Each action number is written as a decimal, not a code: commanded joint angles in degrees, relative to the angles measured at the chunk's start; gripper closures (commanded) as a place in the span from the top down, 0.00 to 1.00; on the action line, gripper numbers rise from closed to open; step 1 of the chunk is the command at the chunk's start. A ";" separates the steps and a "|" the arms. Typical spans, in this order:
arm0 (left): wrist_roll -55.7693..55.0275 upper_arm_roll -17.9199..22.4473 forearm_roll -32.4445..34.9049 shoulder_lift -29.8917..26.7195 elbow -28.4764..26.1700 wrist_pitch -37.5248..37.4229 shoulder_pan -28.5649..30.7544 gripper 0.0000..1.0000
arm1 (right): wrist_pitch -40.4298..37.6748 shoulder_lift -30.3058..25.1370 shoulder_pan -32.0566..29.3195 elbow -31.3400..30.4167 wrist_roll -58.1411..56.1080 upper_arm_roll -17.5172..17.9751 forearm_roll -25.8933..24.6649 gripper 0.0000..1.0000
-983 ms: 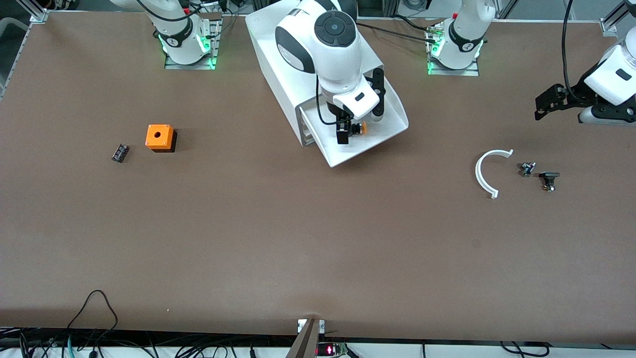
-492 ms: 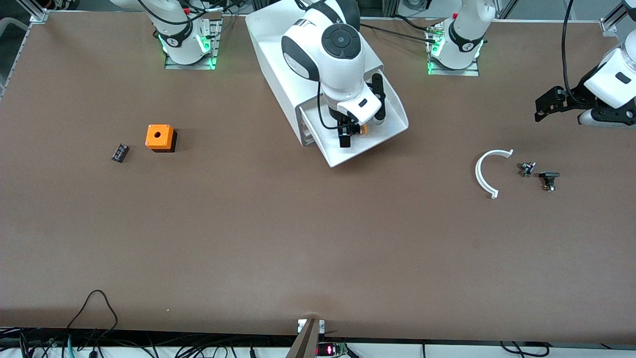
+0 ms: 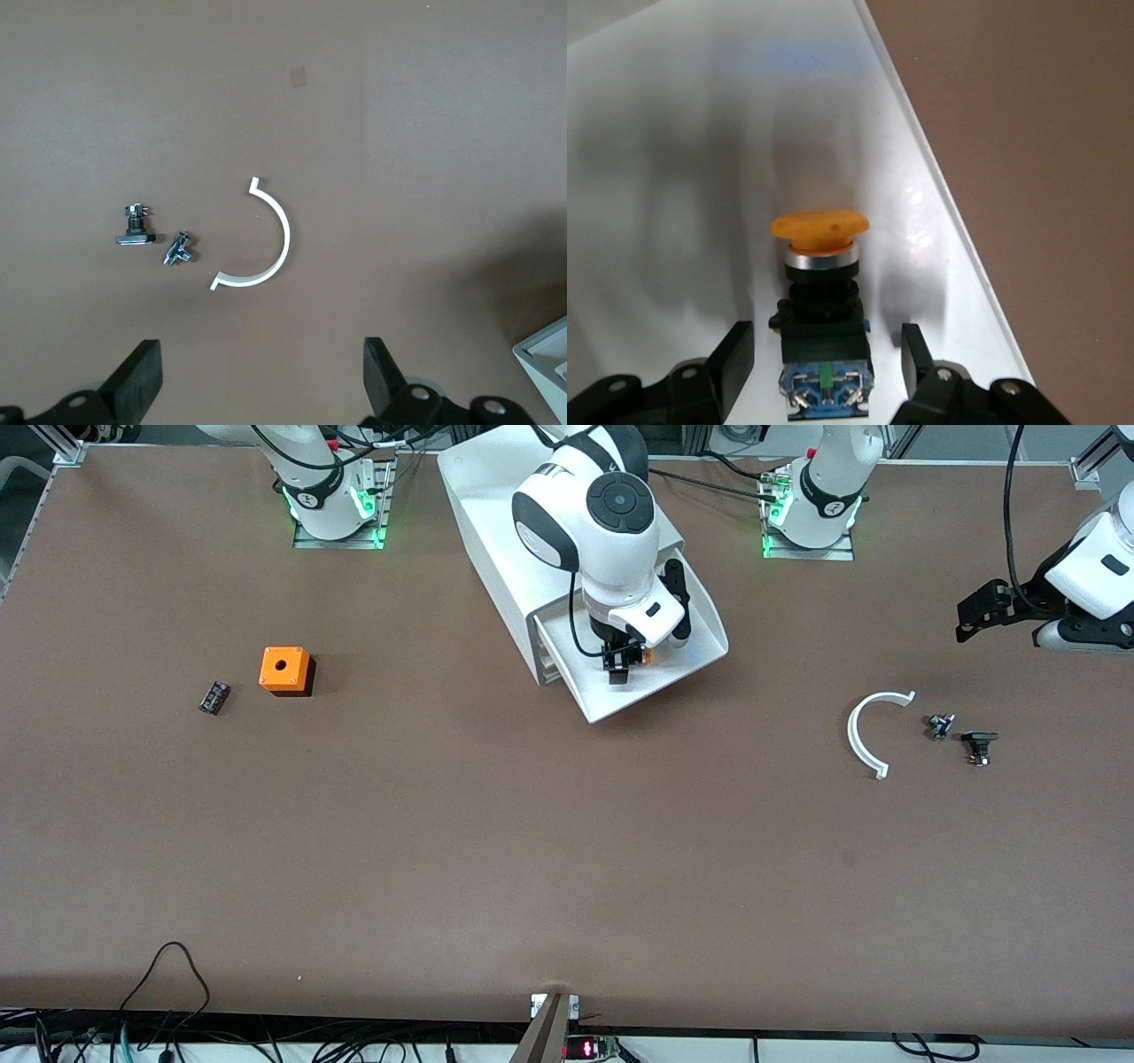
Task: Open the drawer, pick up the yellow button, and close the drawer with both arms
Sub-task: 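Lower the right gripper and grasp the yellow push button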
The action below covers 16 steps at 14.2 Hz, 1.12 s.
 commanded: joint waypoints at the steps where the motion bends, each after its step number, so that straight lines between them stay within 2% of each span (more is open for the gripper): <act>1: -0.60 0.16 1.28 0.98 1.70 -1.38 0.10 1.00 | -0.20 0.89 0.72 1.96 -0.62 -0.92 -0.22 0.52; 6: -0.69 -0.19 0.84 1.16 2.58 -1.56 0.01 1.00 | -0.20 0.62 1.24 1.96 -0.27 -1.01 -2.15 0.37; 9: -0.52 -0.19 0.84 0.81 2.23 -1.56 0.10 1.00 | -0.03 0.45 3.52 1.96 0.96 -4.08 -2.42 0.33; 14: -0.07 -0.19 0.67 0.46 2.23 -1.30 -0.08 1.00 | 0.58 -3.59 4.59 1.96 11.84 -6.28 -2.42 0.33; 16: -0.16 -0.19 0.58 0.55 2.23 -1.12 0.01 1.00 | 0.94 -5.26 4.50 1.79 15.71 -9.08 -2.51 0.33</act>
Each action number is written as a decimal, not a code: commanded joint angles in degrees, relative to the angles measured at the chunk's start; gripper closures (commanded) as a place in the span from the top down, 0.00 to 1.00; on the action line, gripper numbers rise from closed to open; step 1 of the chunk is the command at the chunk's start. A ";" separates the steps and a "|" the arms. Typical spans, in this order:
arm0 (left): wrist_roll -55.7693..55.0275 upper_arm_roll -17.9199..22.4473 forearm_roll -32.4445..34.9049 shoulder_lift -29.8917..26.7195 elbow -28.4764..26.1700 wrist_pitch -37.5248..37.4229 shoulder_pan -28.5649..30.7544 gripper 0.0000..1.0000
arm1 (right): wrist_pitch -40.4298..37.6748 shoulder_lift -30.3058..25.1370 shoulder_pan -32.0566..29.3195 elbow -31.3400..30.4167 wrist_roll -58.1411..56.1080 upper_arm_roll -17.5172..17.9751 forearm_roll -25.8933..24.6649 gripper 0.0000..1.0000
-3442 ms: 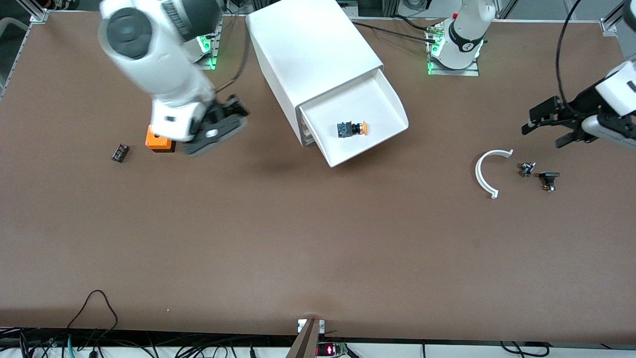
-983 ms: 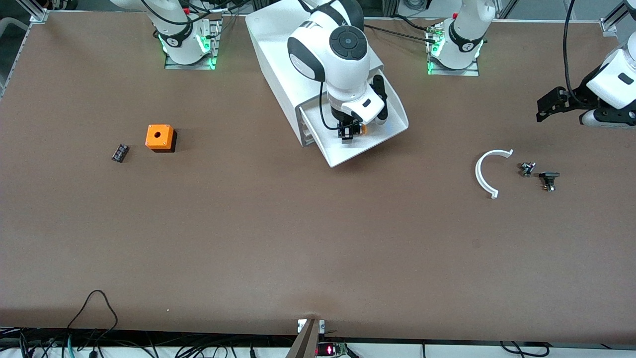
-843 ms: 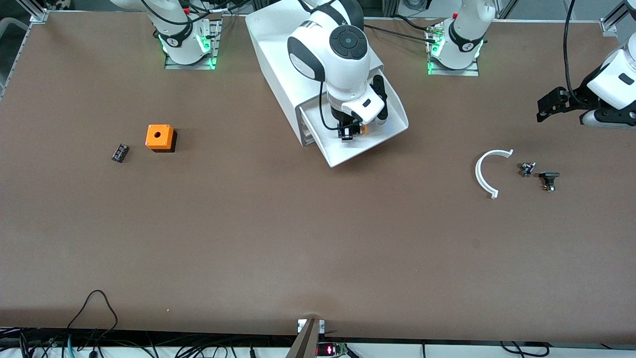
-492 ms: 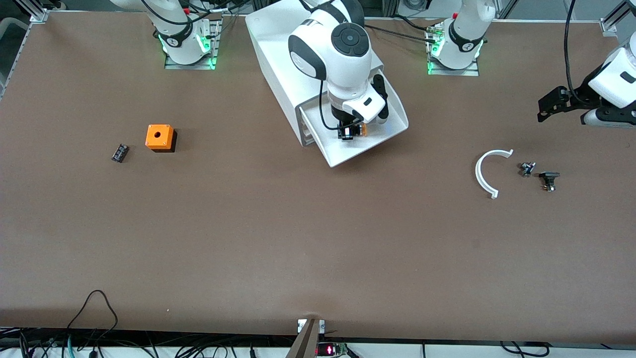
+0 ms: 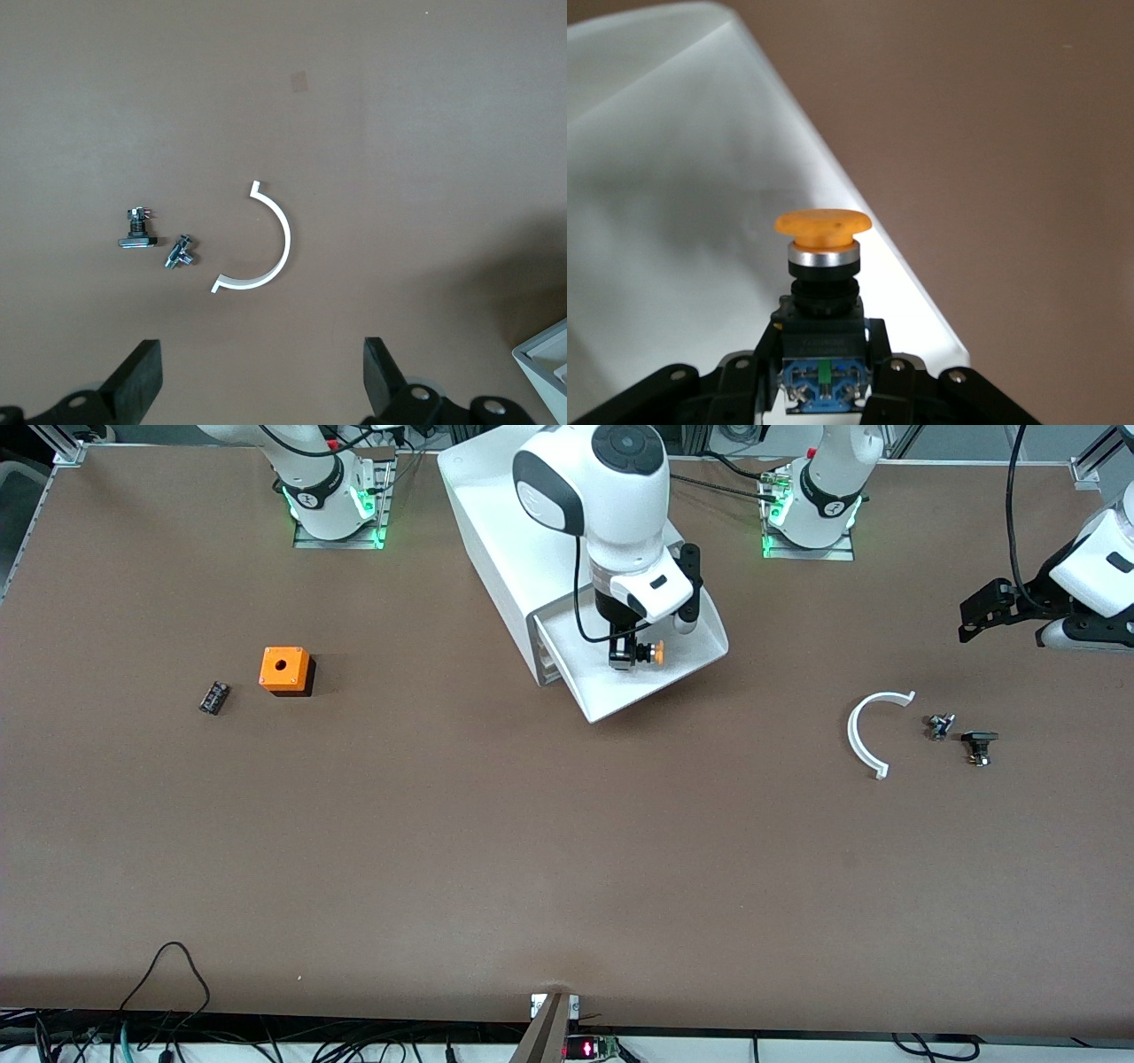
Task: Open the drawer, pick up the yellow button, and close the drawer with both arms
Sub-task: 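Lift the yellow button out with the right gripper while the left gripper approaches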
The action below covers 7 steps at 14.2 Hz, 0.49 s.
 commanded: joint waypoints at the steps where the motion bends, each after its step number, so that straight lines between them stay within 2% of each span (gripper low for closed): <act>1: -0.15 -0.15 0.58 0.40 1.62 -1.09 -0.09 1.00 | 0.66 -2.99 -0.02 -1.30 6.13 -3.78 -0.75 0.33; 3: -0.41 -0.15 -0.21 0.66 1.89 -1.00 -0.09 1.00 | 4.95 -6.06 -0.72 -6.38 11.30 -6.07 -0.75 0.33; 5: -0.76 -0.23 -2.05 1.01 1.80 -0.65 -0.10 1.00 | 8.04 -10.01 -4.75 -13.23 15.80 -6.34 -0.14 0.33; 7: -1.11 -1.80 -2.59 1.36 1.89 -0.30 -0.10 1.00 | 7.79 -12.48 -9.32 -17.46 16.52 -6.34 0.30 0.33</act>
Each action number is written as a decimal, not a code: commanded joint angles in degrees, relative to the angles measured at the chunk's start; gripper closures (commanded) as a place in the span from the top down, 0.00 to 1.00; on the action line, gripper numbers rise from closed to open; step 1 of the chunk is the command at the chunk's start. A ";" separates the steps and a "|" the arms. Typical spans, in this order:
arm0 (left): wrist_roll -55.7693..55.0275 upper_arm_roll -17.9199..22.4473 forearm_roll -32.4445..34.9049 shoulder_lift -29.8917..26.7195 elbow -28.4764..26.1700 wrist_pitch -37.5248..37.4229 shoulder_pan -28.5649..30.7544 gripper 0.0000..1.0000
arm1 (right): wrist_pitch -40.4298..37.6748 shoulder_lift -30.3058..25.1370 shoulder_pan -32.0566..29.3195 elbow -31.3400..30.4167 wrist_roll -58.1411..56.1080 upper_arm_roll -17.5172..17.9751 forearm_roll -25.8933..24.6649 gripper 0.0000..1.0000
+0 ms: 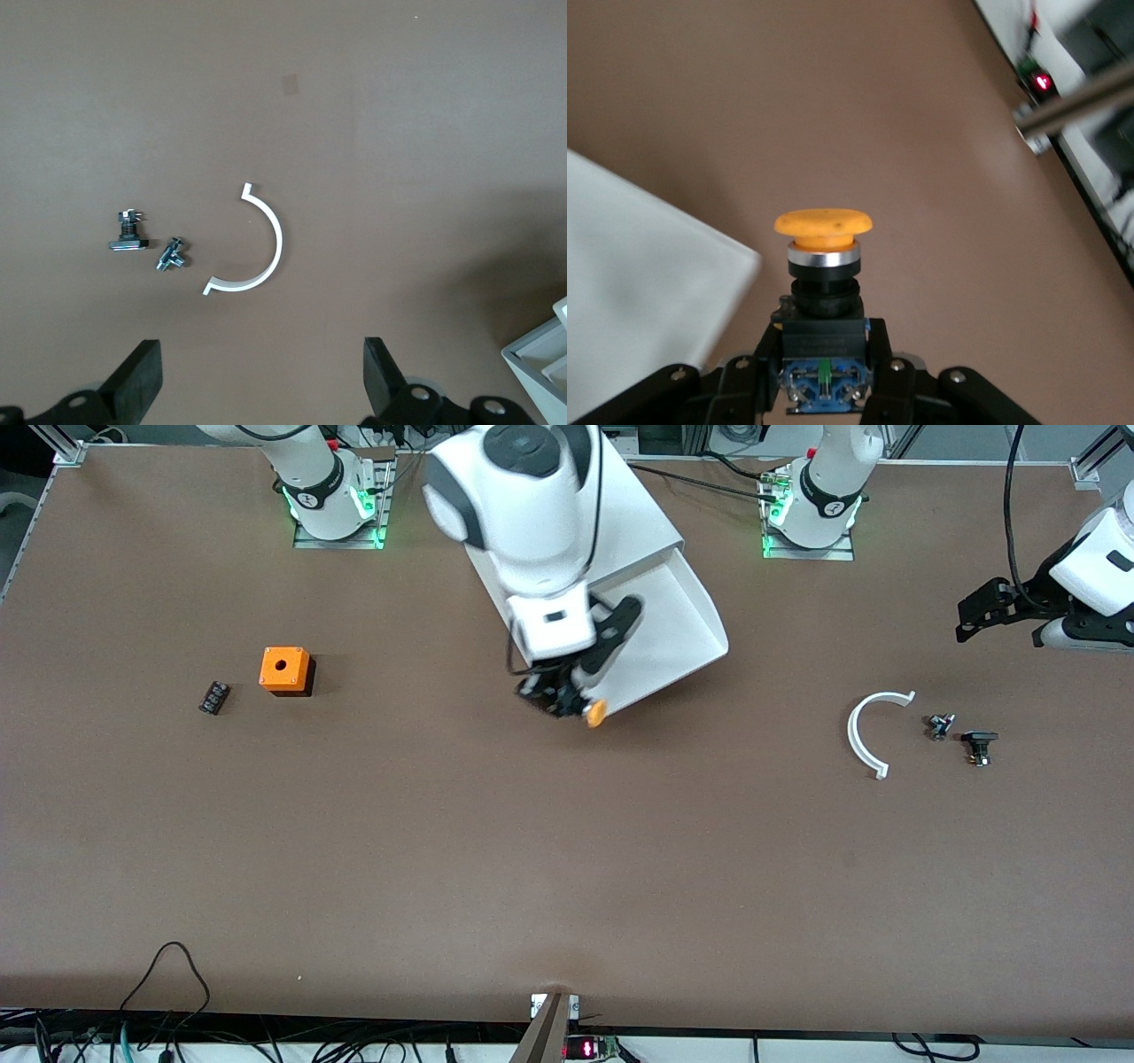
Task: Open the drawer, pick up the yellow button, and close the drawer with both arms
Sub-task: 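Lift the yellow button out with the right gripper while the left gripper approaches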
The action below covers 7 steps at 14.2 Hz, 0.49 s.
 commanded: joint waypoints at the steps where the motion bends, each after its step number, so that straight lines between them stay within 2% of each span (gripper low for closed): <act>1: -1.99 -2.18 -1.28 1.54 1.79 0.27 -0.08 1.00 | 1.62 -6.40 -6.26 -10.25 2.01 0.90 0.35 0.33; 3: -4.62 -3.23 -1.28 2.25 1.71 0.72 0.00 1.00 | 1.45 -7.46 -10.83 -13.94 3.49 0.90 0.44 0.33; 7: -12.70 -8.15 -1.19 3.30 1.09 2.56 0.09 1.00 | 1.54 -8.17 -20.06 -22.12 8.32 0.90 0.44 0.33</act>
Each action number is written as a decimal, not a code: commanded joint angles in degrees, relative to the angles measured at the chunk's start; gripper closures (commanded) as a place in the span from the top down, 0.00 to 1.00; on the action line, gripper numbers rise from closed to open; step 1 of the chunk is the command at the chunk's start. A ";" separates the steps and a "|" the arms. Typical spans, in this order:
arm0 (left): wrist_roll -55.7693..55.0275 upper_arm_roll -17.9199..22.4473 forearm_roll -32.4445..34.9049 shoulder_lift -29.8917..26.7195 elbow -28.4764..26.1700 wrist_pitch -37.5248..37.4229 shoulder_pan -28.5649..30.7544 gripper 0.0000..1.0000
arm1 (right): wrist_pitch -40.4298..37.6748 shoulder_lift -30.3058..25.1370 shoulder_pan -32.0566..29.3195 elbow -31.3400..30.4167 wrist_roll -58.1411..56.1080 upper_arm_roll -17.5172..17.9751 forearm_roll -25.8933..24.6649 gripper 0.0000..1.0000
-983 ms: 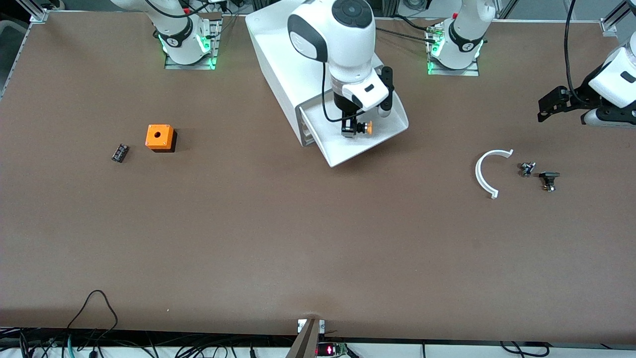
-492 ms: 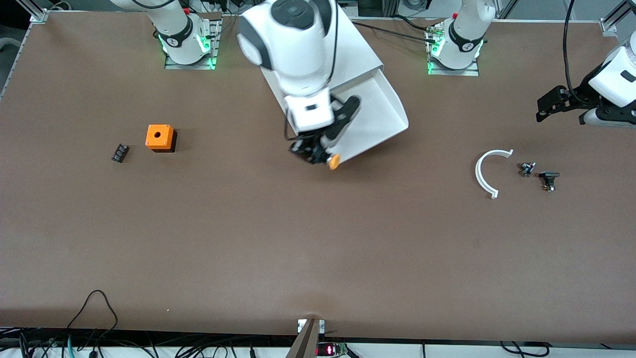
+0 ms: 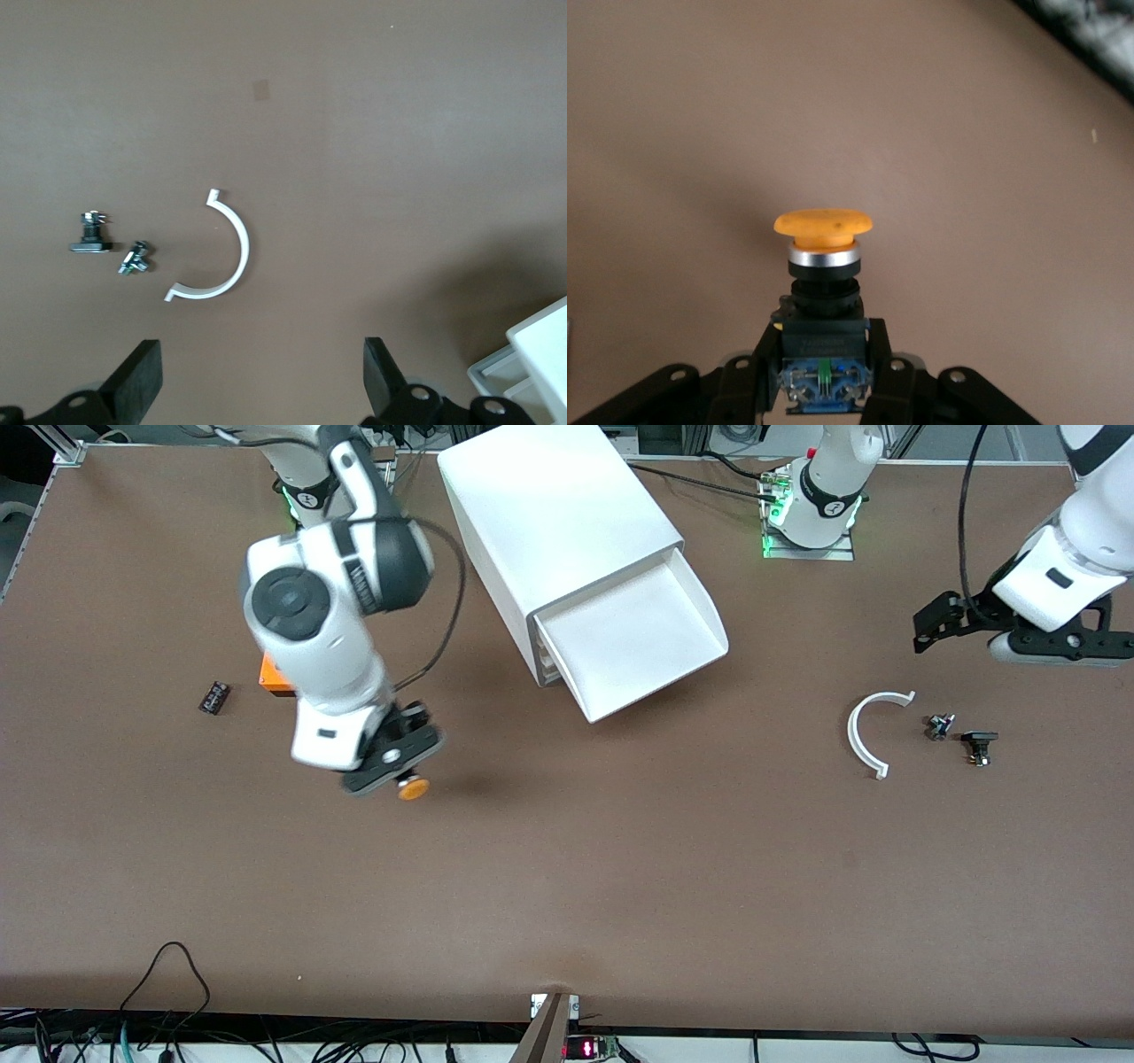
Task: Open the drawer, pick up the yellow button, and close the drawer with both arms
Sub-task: 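Lift the yellow button out with the right gripper while the left gripper approaches, then push the drawer shut with the left gripper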
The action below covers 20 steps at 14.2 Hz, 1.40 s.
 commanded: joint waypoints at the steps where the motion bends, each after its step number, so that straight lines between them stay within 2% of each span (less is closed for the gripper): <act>1: -6.33 -3.86 -0.59 2.42 1.00 1.61 0.32 1.00 | 1.72 -2.88 -5.10 -7.70 3.67 1.30 0.27 0.33; 5: -21.53 -11.85 -0.59 6.20 -2.68 11.09 0.33 1.00 | 3.29 -3.85 -12.05 -14.47 1.92 1.48 0.18 0.33; 11: -37.80 -19.60 0.03 10.42 -10.93 28.05 0.24 1.00 | 23.84 -7.01 -20.22 -32.40 -16.42 1.74 0.27 0.33; 15: -42.82 -21.54 0.20 12.00 -15.78 35.98 -0.29 1.00 | 25.01 -6.67 -24.80 -34.96 -17.86 3.24 0.27 0.33; 20: -44.68 -22.07 0.29 14.03 -17.35 37.40 -1.95 1.00 | 25.71 -3.59 -25.24 -35.58 -18.47 3.41 0.27 0.38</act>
